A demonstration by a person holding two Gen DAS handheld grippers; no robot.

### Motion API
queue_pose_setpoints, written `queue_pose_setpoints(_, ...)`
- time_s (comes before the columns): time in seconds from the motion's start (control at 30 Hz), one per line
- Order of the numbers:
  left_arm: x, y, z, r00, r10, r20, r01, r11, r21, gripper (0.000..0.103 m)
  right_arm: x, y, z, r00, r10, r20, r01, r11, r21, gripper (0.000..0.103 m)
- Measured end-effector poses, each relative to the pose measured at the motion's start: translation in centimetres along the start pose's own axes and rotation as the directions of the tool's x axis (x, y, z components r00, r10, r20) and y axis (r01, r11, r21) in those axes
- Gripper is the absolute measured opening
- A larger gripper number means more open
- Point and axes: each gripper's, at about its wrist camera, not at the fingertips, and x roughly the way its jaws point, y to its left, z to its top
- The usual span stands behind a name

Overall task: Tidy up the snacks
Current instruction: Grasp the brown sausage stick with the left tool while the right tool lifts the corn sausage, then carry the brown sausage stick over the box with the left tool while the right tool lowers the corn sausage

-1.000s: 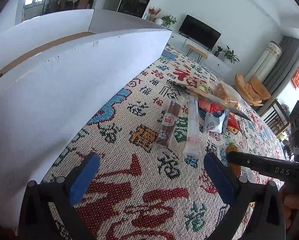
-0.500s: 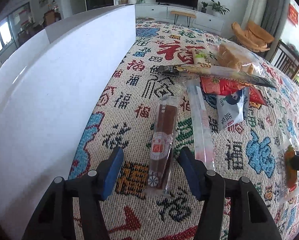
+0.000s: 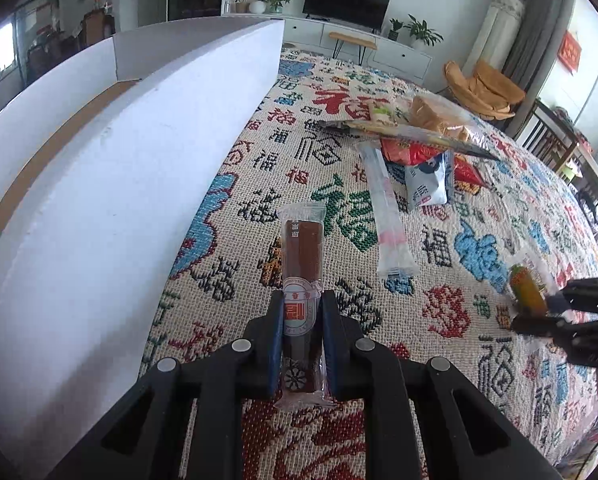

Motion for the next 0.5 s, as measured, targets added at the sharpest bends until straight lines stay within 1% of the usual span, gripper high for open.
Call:
queue_pose_setpoints(0.03, -0.8, 0.1, -0.1, 1.000, -0.006, 0.020, 0.006, 1.000, -0.006, 0.017, 0.3, 0.8, -0.5, 0.999, -0.036, 0.002, 0.036, 0.998, -0.044, 0.029)
queue_pose_setpoints(0.07, -1.6, 0.0, -0.2, 0.999, -0.011, 0.035, 0.012, 1.000, -0.005, 0.017, 0.1, 1.4, -0.8, 0.997, -0.078, 0.025, 0.080, 0.994, -0.078, 0.024)
queue_pose_setpoints(0.1, -2.2, -0.1, -0.3, 0.999, -0.017, 0.046, 0.017, 1.000, 0.001, 0.017, -0.1, 1.6, -1.0, 0.995, -0.093, 0.032, 0.095, 0.992, -0.078, 0.019)
queue_pose_setpoints(0.17, -3.3, -0.4, -0.6, 0.998, -0.029, 0.064, 0.029, 1.000, 0.010, 0.017, -1.0, 1.5, -1.2, 0.995, -0.079, 0.065, 0.081, 0.996, -0.034, 0.019)
queue_pose_setpoints(0.2, -3.8, -0.5, -0.7, 0.997, -0.039, 0.072, 0.038, 0.999, 0.010, 0.017, -1.6, 1.5, -1.1, 0.993, -0.085, 0.087, 0.088, 0.996, -0.030, 0.019)
queue_pose_setpoints(0.3, -5.8, -0.4, -1.1, 0.992, -0.082, 0.097, 0.085, 0.996, -0.023, 0.017, -3.4, 2.1, -0.5, 0.987, -0.093, 0.135, 0.097, 0.995, -0.029, 0.018)
queue_pose_setpoints(0.4, -8.4, 0.4, -0.2, 0.982, -0.120, 0.145, 0.130, 0.989, -0.065, 0.017, -5.8, 4.2, 0.9, 0.977, -0.085, 0.197, 0.100, 0.993, -0.066, 0.017)
queue_pose_setpoints(0.47, -10.4, 1.8, 0.7, 0.975, -0.128, 0.180, 0.147, 0.984, -0.098, 0.017, -7.4, 6.3, 2.5, 0.969, -0.053, 0.241, 0.079, 0.992, -0.099, 0.007)
queue_pose_setpoints(0.5, -11.3, 2.8, 1.4, 0.973, -0.127, 0.195, 0.152, 0.981, -0.119, 0.017, -8.0, 7.6, 3.6, 0.964, -0.027, 0.263, 0.060, 0.992, -0.115, 0.007)
